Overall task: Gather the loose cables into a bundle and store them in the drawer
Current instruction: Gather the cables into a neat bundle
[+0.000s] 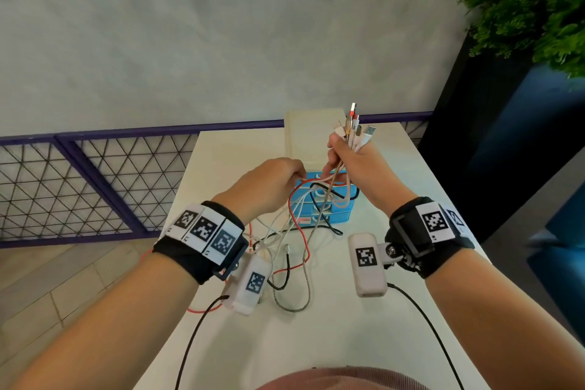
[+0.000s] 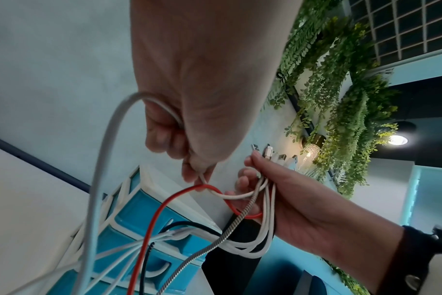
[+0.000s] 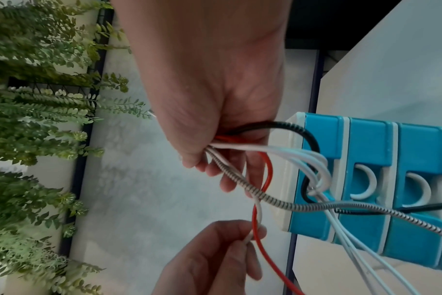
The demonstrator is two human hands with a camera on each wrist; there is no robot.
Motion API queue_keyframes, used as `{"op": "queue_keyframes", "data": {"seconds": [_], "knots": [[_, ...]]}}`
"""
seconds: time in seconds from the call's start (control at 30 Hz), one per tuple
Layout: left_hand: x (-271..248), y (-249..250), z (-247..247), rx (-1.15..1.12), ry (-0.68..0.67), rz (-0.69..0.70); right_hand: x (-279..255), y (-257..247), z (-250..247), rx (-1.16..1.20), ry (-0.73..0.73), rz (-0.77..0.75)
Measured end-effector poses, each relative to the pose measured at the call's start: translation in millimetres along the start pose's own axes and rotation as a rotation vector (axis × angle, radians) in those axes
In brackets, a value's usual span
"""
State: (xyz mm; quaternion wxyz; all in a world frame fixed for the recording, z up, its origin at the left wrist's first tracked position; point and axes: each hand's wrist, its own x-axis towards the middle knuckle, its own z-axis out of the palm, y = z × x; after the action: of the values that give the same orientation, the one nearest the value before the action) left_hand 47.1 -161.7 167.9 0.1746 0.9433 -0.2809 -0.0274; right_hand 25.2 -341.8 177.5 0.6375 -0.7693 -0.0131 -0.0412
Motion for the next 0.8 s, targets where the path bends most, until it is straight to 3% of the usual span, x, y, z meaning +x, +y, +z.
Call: {"op": "queue_keyframes", "data": {"seconds": [0.17,0.33,0.8], "knots": [[-5,2,-2,-0.048,0.119,-0.084,1,7,-8,-0.061,0.05,0.087],[-4,0,-6,-0.107,0.165,-0.118,0,9,-9,0.057,0.007,0.142],[-8,-17,-11,-0.082,0.33,-0.236,-3,3,-4,-0.145,0.016,0.092]]}}
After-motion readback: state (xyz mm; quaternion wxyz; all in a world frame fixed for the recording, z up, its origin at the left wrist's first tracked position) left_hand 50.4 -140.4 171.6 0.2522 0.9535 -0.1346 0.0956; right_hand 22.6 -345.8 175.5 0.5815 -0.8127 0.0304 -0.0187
